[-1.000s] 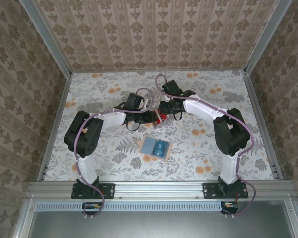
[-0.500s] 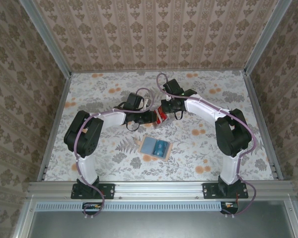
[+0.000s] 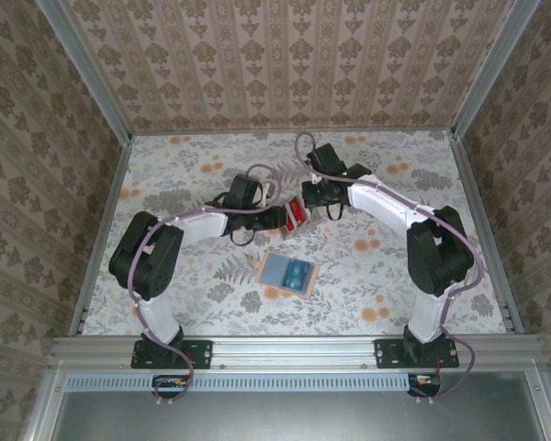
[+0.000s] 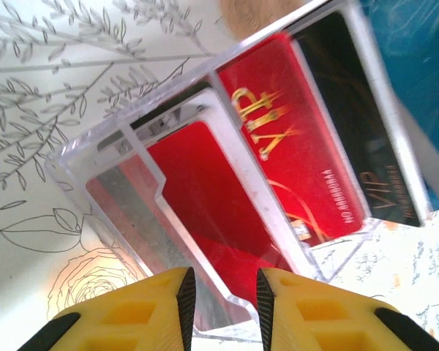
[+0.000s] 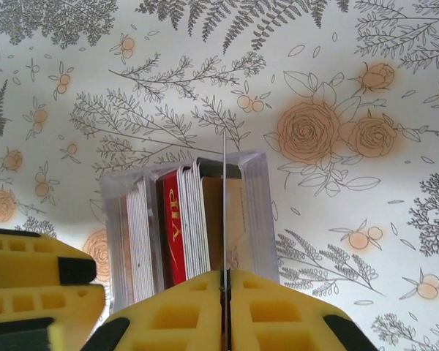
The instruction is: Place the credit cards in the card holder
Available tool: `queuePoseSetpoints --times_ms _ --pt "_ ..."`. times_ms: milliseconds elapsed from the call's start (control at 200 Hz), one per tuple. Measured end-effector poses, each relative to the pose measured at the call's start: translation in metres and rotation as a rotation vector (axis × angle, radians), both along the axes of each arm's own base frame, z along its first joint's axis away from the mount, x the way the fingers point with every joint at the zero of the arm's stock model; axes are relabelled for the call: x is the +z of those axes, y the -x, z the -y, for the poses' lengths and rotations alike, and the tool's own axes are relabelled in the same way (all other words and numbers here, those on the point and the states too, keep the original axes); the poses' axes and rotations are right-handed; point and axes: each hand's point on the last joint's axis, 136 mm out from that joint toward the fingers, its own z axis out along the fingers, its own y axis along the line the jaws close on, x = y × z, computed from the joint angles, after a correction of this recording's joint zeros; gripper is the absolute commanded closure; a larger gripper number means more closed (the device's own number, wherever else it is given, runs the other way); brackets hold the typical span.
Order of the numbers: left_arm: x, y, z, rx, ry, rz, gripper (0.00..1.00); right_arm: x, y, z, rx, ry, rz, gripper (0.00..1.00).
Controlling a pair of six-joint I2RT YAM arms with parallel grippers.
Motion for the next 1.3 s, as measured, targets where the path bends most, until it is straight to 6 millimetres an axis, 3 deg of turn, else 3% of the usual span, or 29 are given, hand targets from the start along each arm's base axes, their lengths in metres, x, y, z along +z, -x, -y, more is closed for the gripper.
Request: queuePoseSetpoints --times_ms 210,650,1030,1300 --pt "0.039 -0.006 0.003 0.005 0.065 0.106 0.68 0.017 0.006 0.004 -0.001 -0.029 0.054 0.89" --pt "0.061 -0.004 0.015 -0.042 0.174 0.142 0.67 0.066 0.030 0.012 -0.004 -0.172 0.224 0.89" --pt "0.103 0.004 0.033 -0.138 0.400 0.155 0.67 0.067 0.043 0.018 -0.043 -0.412 0.242 0.87" --pt "0.124 -0.007 0.036 -0.144 0.556 0.139 0.67 0.075 0.042 0.016 -0.057 -0.601 0.274 0.86"
